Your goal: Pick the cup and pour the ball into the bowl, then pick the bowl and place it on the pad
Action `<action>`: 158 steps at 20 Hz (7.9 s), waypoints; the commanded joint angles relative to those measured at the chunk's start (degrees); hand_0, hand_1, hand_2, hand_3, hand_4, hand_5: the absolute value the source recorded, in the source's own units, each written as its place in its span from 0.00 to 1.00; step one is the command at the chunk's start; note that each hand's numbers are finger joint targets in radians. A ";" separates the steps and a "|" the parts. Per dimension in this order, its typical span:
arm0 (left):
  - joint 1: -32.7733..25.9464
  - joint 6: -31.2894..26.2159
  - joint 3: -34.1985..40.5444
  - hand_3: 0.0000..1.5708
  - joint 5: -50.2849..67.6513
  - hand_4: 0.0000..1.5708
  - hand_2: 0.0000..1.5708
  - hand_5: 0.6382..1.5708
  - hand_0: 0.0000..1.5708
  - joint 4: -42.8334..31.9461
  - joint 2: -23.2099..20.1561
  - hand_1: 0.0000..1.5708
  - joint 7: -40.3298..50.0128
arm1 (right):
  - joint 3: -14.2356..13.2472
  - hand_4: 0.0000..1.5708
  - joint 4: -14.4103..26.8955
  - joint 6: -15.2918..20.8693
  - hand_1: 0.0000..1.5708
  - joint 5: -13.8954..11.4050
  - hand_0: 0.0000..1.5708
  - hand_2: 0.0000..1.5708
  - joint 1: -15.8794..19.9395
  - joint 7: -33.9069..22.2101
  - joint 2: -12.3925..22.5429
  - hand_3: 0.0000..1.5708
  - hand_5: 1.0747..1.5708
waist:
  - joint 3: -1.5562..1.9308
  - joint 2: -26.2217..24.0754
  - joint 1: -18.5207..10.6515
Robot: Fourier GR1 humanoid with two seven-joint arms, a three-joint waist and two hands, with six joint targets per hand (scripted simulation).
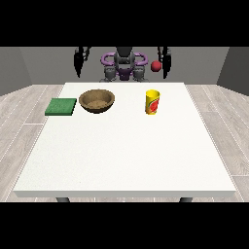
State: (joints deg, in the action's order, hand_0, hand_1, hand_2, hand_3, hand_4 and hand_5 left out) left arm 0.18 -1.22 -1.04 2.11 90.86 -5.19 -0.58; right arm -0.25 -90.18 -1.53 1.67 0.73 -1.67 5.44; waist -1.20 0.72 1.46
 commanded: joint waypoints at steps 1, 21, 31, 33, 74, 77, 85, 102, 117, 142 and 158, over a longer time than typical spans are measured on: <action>0.25 0.05 0.25 0.00 0.22 0.00 0.00 0.89 0.00 3.31 -0.95 0.00 2.12 | -0.45 0.08 -3.35 -0.19 0.00 0.08 0.00 0.00 0.36 -2.02 1.51 0.00 0.98 | 0.68 -8.76 -0.05; 10.27 8.08 2.54 0.00 -0.15 0.00 0.00 0.88 0.00 -9.43 3.09 0.00 -18.76 | -11.98 0.00 17.08 -13.46 0.00 9.09 0.00 0.00 3.72 27.15 5.09 0.00 0.98 | 1.21 5.26 0.57; 20.49 5.88 11.16 0.00 2.64 0.00 0.00 0.89 0.00 -24.76 -1.48 0.00 -31.03 | -13.71 0.00 25.74 -16.62 0.00 9.07 0.00 0.00 10.95 36.42 6.86 0.00 0.95 | 1.19 16.67 2.06; 24.62 7.01 13.08 0.00 2.56 0.00 0.00 0.86 0.00 -28.86 -2.45 0.00 -33.05 | -12.01 0.00 25.37 -15.75 0.00 7.48 0.00 0.00 11.90 39.31 4.98 0.00 0.95 | 1.19 18.69 3.63; 33.55 44.24 0.53 1.00 -30.29 0.77 1.00 0.99 0.91 -43.21 -6.21 0.91 -22.50 | -12.54 0.20 43.62 -21.35 0.00 9.39 0.00 0.16 27.99 35.61 14.12 0.00 0.96 | 1.44 13.09 11.95; 32.59 44.26 -4.26 1.00 -38.82 0.76 1.00 0.99 0.91 -46.10 -8.25 0.91 -15.39 | -12.33 0.21 45.42 -20.35 0.00 8.63 0.00 0.12 25.93 35.90 13.17 0.15 0.95 | 1.46 7.75 11.73; 41.35 35.68 -17.37 1.00 -61.21 0.60 1.00 0.98 0.86 -47.42 -5.96 0.86 4.73 | -14.74 0.24 54.52 -18.04 0.00 8.12 0.00 0.16 24.18 36.90 14.12 0.13 0.95 | 1.47 -0.29 3.85; 48.10 11.41 -33.34 1.00 -80.23 0.37 1.00 0.95 0.00 -35.39 5.13 0.00 18.36 | -19.40 0.25 64.66 -21.69 0.00 9.12 0.00 0.17 16.64 49.51 19.24 0.20 0.93 | 1.31 -0.59 -6.27; 50.35 -2.95 -40.83 1.00 -90.32 0.69 1.00 0.98 0.48 -32.81 4.74 0.48 16.77 | -18.18 0.27 63.13 -23.55 0.00 9.98 0.00 0.07 20.24 44.95 20.40 0.15 0.91 | 1.27 -0.50 -2.38; 20.97 23.42 -6.49 0.50 -47.62 0.91 0.70 1.00 0.82 -20.91 -0.02 0.82 -16.89 | -24.77 0.44 60.00 -22.85 0.00 17.91 0.00 0.24 18.07 42.42 24.57 0.12 0.96 | 0.55 17.21 -18.82; 23.71 1.17 7.13 0.00 -16.78 0.00 0.00 0.02 0.00 -31.37 -2.62 0.00 -40.24 | -24.55 0.00 55.52 -18.16 0.00 20.48 0.00 0.00 26.77 37.24 22.10 0.00 1.00 | 1.16 25.24 -17.28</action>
State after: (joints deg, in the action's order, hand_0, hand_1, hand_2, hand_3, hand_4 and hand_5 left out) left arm 25.34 2.45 4.51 -17.10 62.21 -6.71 -36.46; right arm -25.80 -35.69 -21.62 21.96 23.98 38.17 29.98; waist -0.93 25.68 -15.65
